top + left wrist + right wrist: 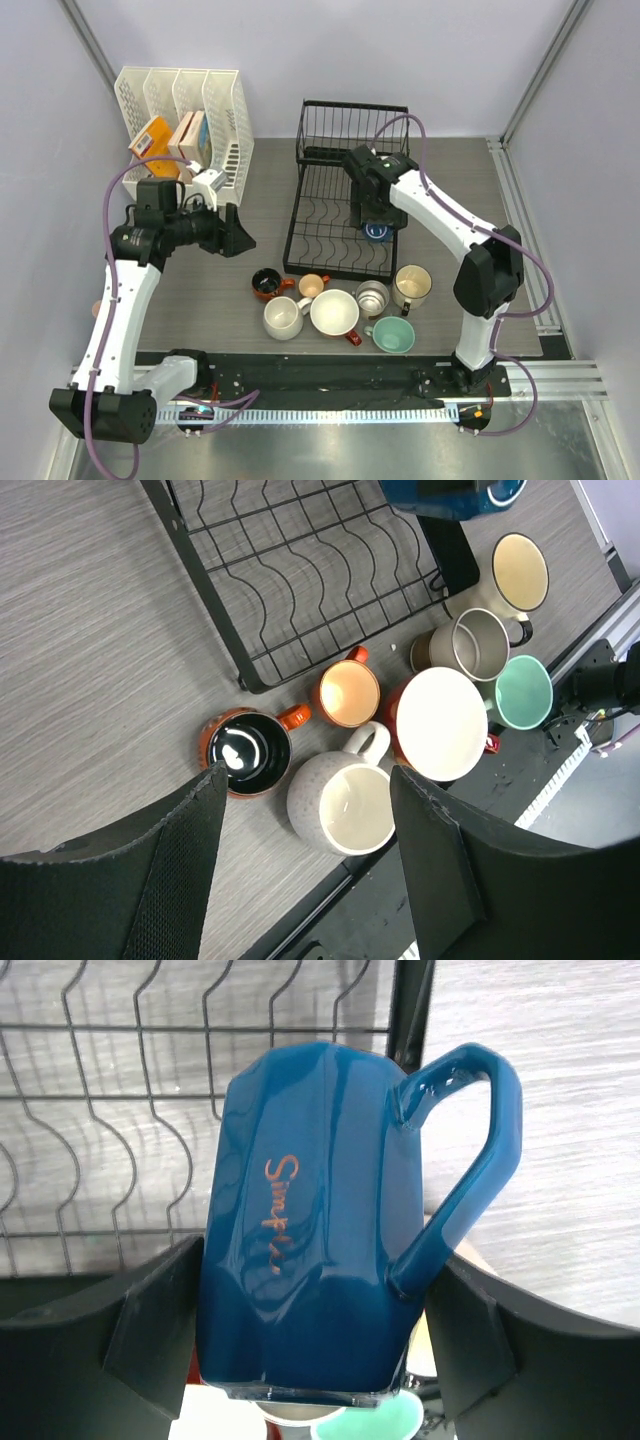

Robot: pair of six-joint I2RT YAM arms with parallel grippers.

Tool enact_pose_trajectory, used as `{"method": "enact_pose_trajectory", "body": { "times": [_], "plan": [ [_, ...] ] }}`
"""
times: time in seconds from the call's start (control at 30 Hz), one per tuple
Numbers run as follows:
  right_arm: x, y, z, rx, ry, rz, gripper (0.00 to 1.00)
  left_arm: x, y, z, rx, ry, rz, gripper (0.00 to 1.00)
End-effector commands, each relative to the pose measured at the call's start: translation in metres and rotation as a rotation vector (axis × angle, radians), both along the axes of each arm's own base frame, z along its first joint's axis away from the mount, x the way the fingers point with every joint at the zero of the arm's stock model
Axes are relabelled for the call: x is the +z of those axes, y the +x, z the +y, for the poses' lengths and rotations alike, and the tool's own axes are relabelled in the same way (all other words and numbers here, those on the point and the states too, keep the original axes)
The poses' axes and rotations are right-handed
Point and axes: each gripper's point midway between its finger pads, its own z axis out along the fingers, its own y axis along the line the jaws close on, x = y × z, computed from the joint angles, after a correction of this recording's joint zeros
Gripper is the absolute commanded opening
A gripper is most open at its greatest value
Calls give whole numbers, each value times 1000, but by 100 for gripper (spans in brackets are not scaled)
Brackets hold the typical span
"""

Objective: Load the cups into the dish rack

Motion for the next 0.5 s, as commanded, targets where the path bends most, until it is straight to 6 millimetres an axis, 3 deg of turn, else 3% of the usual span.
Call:
{"method": "enact_pose_trajectory", "body": {
  "times": [0.0,0.13,0.23,0.47],
  "plan": [
    [29,10,29,56,260,-49,1,2,1,0,-13,11,-37,67],
    [24,19,76,97,467,-19,1,0,1,-1,-16,5,-27,66],
    [27,27,100,100,553,-23,1,-1,1,0,-12,9,-25,66],
    [30,38,130,93,613,-66,1,-6,-2,3,-18,36,-36,66]
  ]
}}
